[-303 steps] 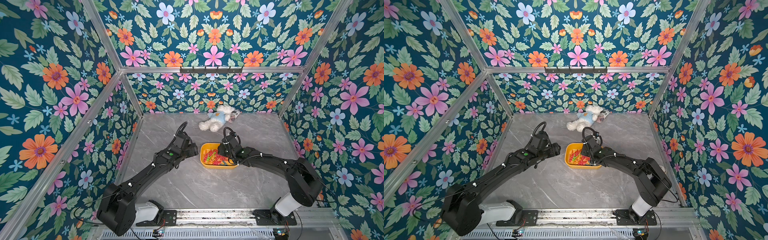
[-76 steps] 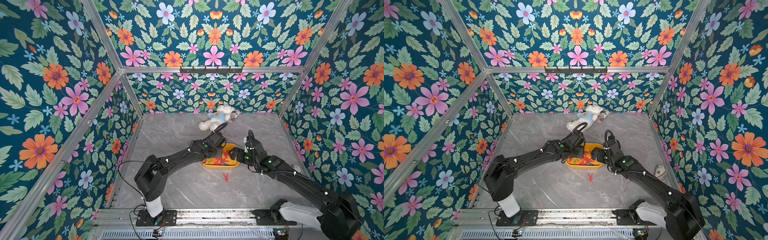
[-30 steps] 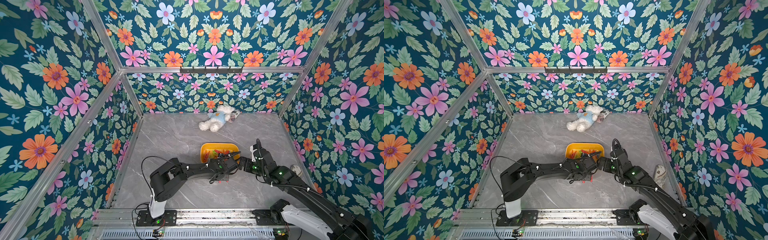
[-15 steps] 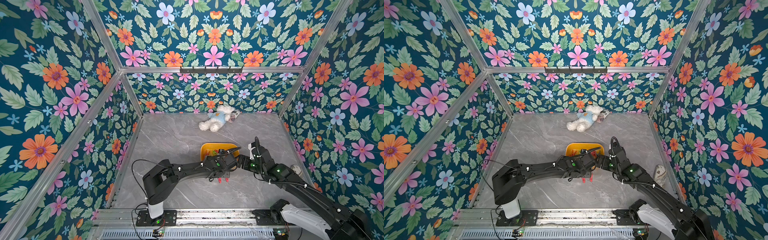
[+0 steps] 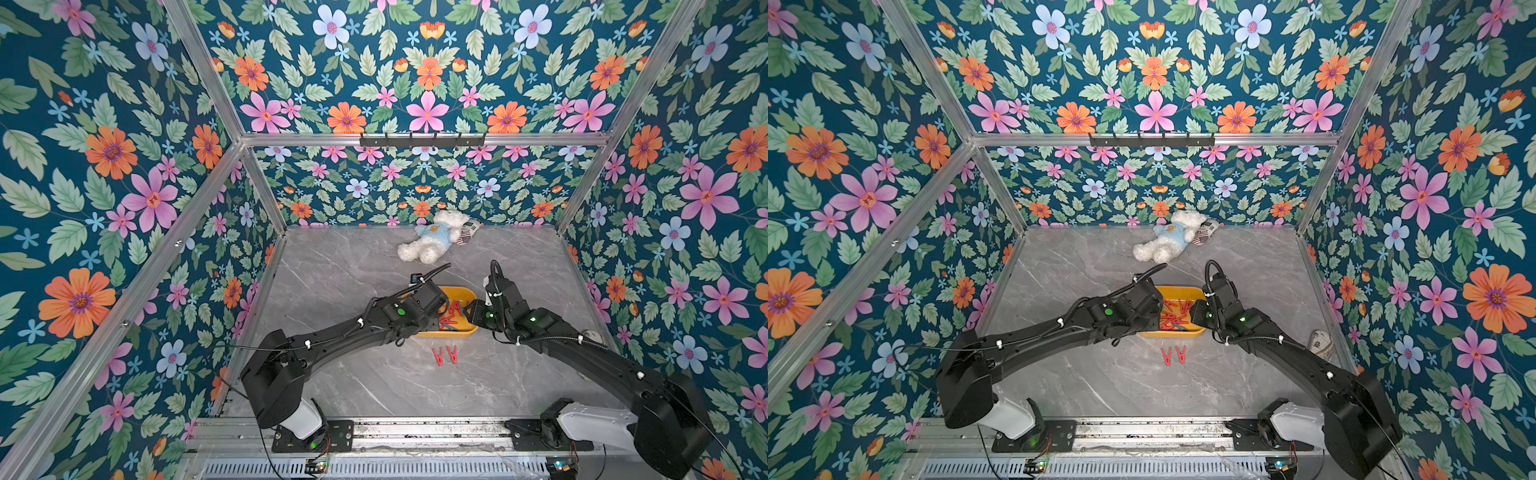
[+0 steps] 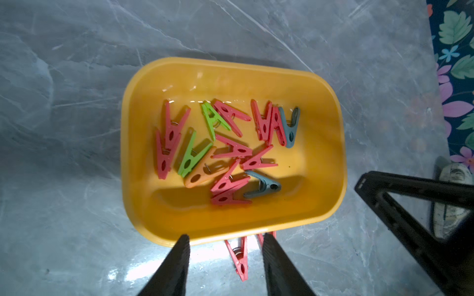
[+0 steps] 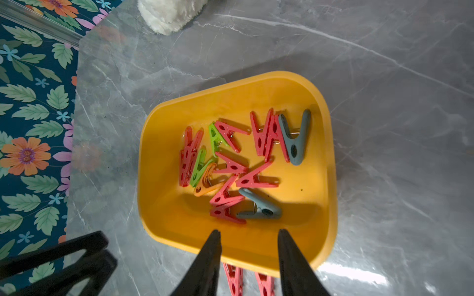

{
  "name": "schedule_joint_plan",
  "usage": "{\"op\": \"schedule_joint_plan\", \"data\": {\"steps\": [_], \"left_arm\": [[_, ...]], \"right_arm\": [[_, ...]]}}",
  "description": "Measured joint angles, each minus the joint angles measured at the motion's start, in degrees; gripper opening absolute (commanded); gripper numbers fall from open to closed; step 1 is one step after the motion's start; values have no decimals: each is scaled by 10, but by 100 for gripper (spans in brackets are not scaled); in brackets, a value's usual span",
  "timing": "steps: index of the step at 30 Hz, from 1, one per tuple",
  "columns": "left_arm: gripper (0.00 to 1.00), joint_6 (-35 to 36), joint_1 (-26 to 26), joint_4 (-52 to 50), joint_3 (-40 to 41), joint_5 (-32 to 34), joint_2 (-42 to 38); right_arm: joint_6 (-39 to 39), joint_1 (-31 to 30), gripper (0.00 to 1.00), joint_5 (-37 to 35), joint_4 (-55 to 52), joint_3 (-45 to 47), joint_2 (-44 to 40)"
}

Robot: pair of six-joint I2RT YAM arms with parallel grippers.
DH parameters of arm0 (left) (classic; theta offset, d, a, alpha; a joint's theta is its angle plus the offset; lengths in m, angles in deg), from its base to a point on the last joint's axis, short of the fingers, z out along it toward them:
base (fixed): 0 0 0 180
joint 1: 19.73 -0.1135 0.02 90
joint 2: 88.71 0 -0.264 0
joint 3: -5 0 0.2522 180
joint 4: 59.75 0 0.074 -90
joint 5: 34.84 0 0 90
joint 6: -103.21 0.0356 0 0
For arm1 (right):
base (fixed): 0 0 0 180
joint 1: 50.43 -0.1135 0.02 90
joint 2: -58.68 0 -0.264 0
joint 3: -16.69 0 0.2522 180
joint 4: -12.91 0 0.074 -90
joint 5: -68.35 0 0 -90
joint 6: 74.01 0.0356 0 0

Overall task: Take the clothespins out of the storage box
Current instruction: Place the clothespin at the center of the board, then pick up the clothespin from the storage box.

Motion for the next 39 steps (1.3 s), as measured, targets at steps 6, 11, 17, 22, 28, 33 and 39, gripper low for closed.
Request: {"op": "schedule_joint_plan", "data": {"steps": [6, 11, 17, 22, 28, 33, 39], "left_arm": [[99, 12, -43, 30, 30, -25, -42], [100, 22, -72, 44, 32, -32, -52], [100, 35, -90, 53, 38, -31, -58], [100, 54, -111, 68, 49, -32, -68], [100, 72, -134, 77, 45, -38, -69], [100, 76, -151, 77, 44, -52, -65], [100, 85, -162, 77, 44, -65, -65]], "right_arm": [[-8, 0, 35, -11, 5, -57, 97], [-21, 0, 33, -24, 1, -115, 180], [-35, 0, 28, -36, -17, -191, 282], [-47, 0, 25, -49, -35, -247, 344], [-51, 6, 20, -52, -46, -279, 384], [-59, 5, 19, -52, -56, -296, 408], [-62, 6, 7, -53, -59, -307, 418]]}}
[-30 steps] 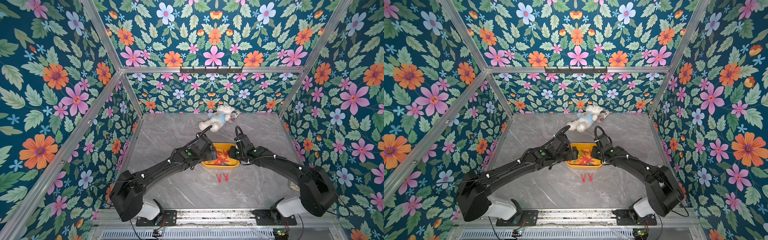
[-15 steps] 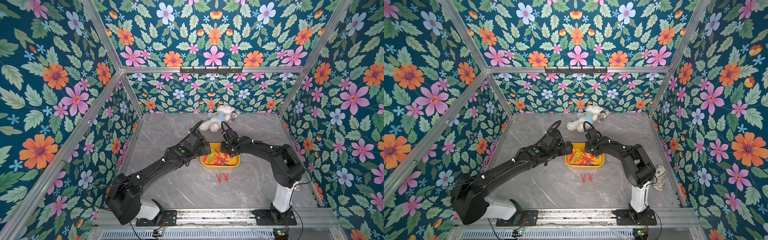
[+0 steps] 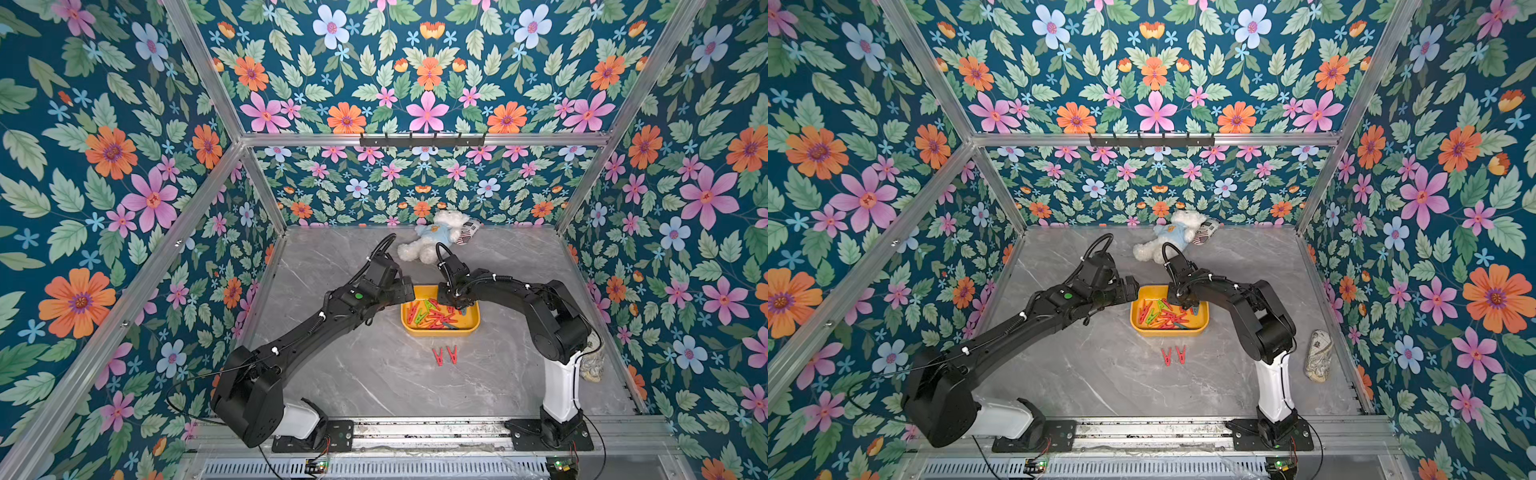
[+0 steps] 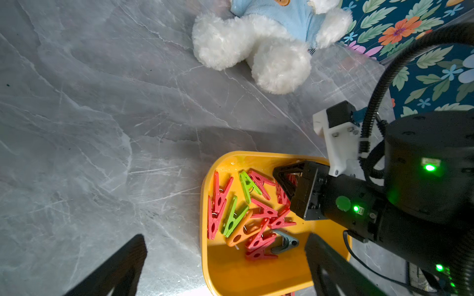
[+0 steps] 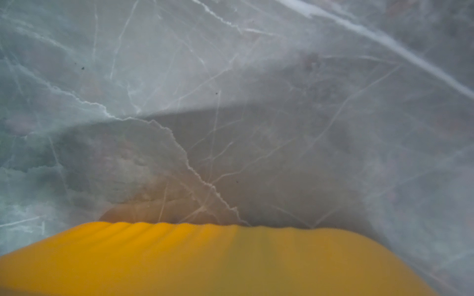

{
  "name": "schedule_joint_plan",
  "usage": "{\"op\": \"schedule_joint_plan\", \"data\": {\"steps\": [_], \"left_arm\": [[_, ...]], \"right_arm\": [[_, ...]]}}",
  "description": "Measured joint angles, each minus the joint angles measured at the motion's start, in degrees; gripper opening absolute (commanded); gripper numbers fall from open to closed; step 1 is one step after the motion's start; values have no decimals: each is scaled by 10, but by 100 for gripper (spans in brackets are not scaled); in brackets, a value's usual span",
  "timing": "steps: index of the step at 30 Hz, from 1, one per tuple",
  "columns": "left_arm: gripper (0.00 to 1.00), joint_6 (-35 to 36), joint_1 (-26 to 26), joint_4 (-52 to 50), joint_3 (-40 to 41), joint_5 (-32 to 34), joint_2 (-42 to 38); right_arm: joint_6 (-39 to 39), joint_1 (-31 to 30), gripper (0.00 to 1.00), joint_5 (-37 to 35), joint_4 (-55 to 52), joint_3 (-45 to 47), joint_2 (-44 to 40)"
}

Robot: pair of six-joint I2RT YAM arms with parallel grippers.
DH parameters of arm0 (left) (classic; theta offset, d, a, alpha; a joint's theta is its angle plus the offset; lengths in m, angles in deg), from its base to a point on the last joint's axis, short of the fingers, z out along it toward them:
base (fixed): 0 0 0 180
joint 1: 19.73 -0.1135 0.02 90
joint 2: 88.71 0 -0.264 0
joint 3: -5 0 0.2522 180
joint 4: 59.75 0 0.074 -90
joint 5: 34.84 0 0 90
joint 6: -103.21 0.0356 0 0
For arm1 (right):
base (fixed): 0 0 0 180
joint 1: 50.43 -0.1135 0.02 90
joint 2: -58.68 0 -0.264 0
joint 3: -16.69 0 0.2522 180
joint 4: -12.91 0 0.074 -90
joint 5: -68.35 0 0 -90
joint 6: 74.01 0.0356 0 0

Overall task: Take the clothespins out of the storage box
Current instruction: Pick up the clothespin from the storage box.

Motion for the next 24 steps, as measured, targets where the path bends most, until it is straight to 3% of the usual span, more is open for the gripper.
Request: {"op": "schedule_joint_plan", "data": {"steps": [8, 24], "left_arm": [[100, 3, -5, 1, 11, -4, -8], [100, 21, -5, 14, 16, -66, 0]], "right_arm": [[1, 0, 0, -5, -18, 3, -23], [66, -38, 1, -34, -43, 111, -220]]}}
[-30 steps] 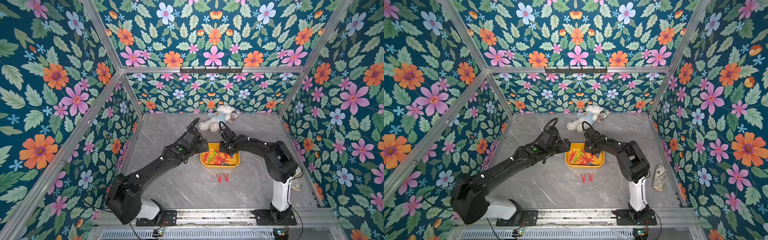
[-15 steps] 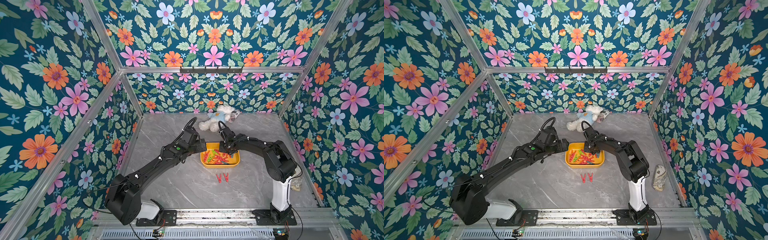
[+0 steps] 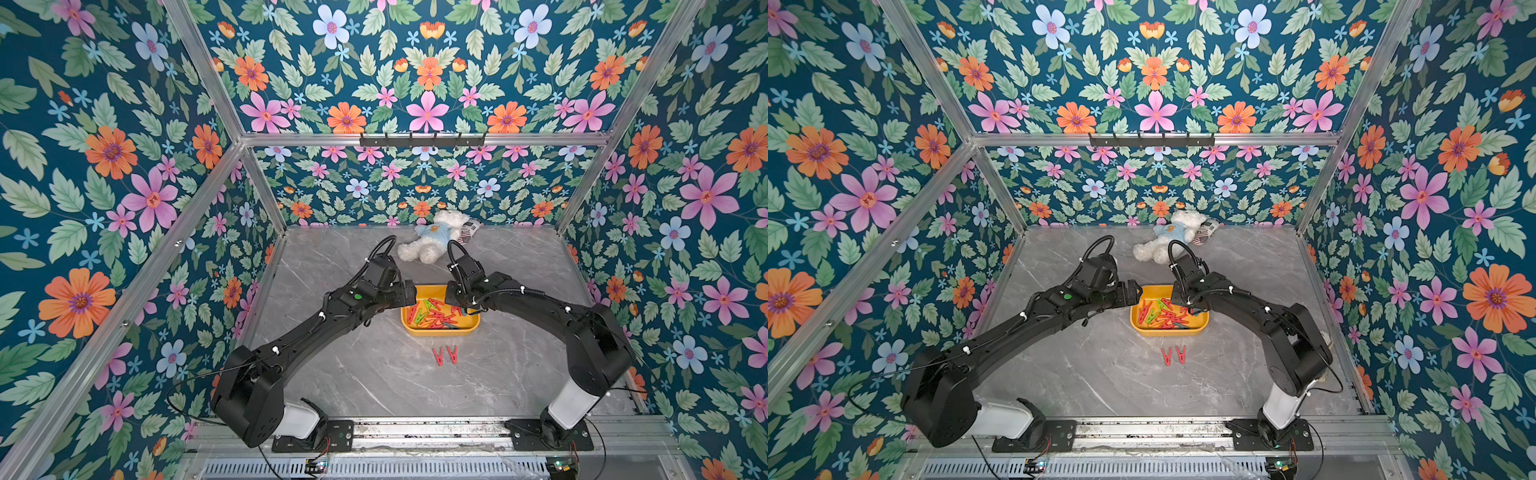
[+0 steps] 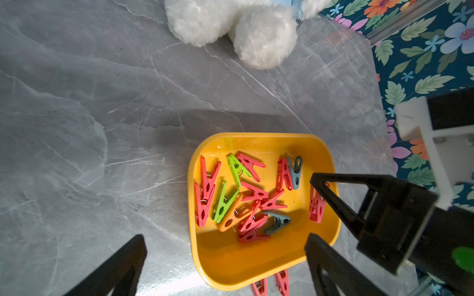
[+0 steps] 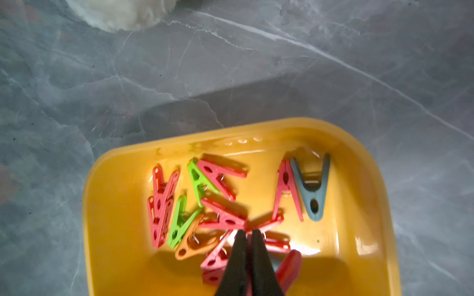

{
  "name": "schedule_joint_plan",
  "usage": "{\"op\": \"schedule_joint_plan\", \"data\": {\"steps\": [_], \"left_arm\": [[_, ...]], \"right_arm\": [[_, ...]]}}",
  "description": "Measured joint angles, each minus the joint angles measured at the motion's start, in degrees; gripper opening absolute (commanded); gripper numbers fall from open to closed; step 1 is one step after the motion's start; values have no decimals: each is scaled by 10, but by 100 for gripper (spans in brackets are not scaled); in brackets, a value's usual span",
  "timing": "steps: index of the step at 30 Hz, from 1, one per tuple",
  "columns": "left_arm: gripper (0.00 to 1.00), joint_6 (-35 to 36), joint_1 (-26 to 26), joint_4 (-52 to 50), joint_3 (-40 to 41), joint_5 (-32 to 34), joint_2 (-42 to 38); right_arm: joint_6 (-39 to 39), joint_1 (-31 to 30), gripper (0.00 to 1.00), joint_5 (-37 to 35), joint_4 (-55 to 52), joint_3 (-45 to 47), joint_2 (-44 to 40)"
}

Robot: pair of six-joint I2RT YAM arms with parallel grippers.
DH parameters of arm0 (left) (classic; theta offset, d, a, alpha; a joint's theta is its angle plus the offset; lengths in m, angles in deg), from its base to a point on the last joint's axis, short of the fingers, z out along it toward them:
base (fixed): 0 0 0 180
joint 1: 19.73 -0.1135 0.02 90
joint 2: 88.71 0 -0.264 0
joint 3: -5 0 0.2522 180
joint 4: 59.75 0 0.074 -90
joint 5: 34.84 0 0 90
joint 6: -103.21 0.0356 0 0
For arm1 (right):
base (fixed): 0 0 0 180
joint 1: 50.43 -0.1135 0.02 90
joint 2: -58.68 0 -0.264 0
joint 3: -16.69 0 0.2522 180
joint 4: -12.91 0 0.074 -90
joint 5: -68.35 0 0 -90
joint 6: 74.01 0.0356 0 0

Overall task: Take the clothespins out of the storage box
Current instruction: Pick up the clothespin from the storage box, then place the clothespin at the center of the board.

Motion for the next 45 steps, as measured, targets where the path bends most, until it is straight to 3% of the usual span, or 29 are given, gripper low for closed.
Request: {"op": "schedule_joint_plan", "data": {"steps": [12, 20, 45], "left_arm": [[100, 9, 0, 14, 6, -29, 1], [100, 9, 0, 17, 4, -39, 7], [100, -4, 0, 15, -11, -35, 17]], "right_arm": [[51, -78, 2, -22, -7, 141, -169], [97, -118, 2, -25, 5, 242, -225], [24, -123, 6, -23, 104, 288, -120]]}}
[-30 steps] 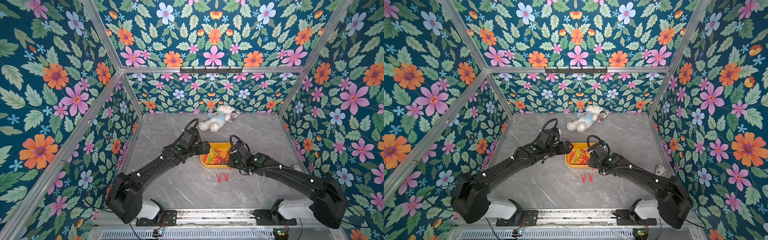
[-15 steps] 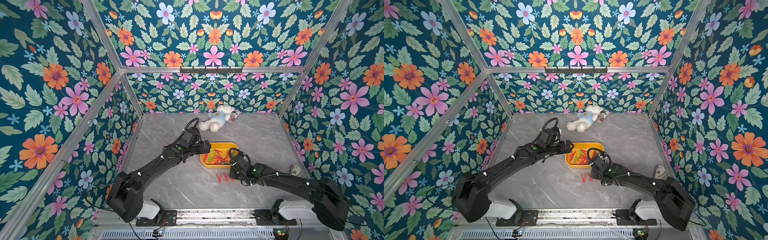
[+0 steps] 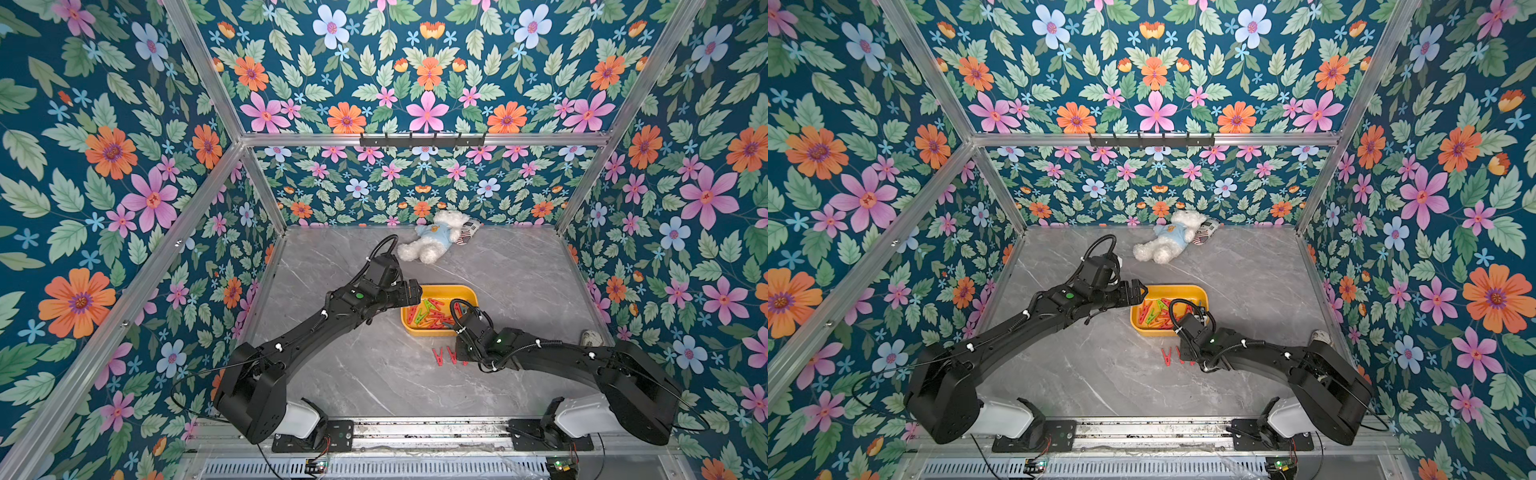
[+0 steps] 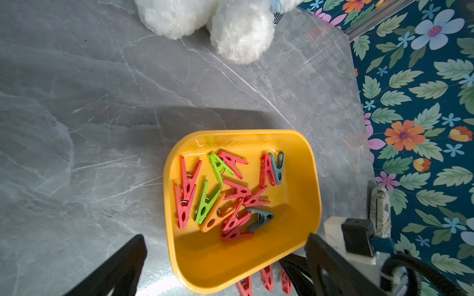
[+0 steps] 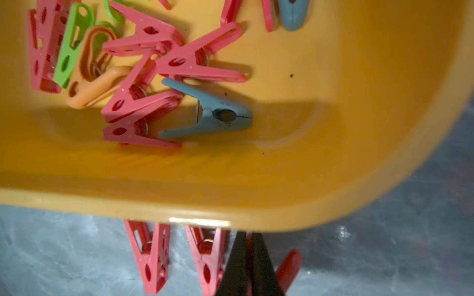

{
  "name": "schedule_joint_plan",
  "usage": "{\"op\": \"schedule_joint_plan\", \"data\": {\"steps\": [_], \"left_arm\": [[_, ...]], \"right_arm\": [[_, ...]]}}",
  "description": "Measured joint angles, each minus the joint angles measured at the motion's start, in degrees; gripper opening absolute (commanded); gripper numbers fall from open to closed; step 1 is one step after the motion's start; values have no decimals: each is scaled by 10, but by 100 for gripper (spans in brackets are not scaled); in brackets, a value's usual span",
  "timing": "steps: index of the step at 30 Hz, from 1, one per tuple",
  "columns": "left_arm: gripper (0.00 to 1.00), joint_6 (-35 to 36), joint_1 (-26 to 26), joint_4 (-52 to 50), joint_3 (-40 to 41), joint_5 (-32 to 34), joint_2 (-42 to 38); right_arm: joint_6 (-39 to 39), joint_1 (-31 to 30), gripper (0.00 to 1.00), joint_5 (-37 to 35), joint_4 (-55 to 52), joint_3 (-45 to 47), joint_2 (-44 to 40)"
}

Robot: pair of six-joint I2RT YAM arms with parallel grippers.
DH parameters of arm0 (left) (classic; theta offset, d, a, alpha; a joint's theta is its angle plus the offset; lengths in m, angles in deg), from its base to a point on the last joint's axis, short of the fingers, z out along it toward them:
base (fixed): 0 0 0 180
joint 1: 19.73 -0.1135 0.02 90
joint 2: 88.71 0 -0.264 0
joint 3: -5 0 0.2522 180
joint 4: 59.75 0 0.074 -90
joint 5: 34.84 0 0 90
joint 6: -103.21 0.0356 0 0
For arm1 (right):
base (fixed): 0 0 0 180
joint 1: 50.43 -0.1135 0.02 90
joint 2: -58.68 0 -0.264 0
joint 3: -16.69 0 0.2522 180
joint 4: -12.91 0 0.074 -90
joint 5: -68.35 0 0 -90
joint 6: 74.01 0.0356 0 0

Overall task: Take the clothespins out of the storage box
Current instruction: Place the clothespin at the center of the board.

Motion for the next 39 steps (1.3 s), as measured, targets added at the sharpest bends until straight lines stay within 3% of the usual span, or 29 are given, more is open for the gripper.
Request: {"op": "schedule_joint_plan", "data": {"steps": [6, 16, 23, 29, 32, 39], "left_arm": [[100, 0, 0, 0, -5, 0, 9], [95, -5, 3, -2, -22, -2, 33], [76, -30, 27, -2, -55, -2, 86], [51, -52, 57, -14, -114, 12, 155], [46, -61, 70, -26, -148, 23, 191], [38, -92, 87, -53, -221, 42, 266]], "right_arm": [[-8, 0, 20, 2, 7, 0, 10], [-12, 0, 29, -5, -11, -15, -52], [-17, 0, 46, -13, -24, -19, -139], [-21, 10, 63, -24, -34, -26, -193], [-27, 31, 71, -23, -38, -27, -209], [-33, 68, 99, -12, -38, -27, -231]]}}
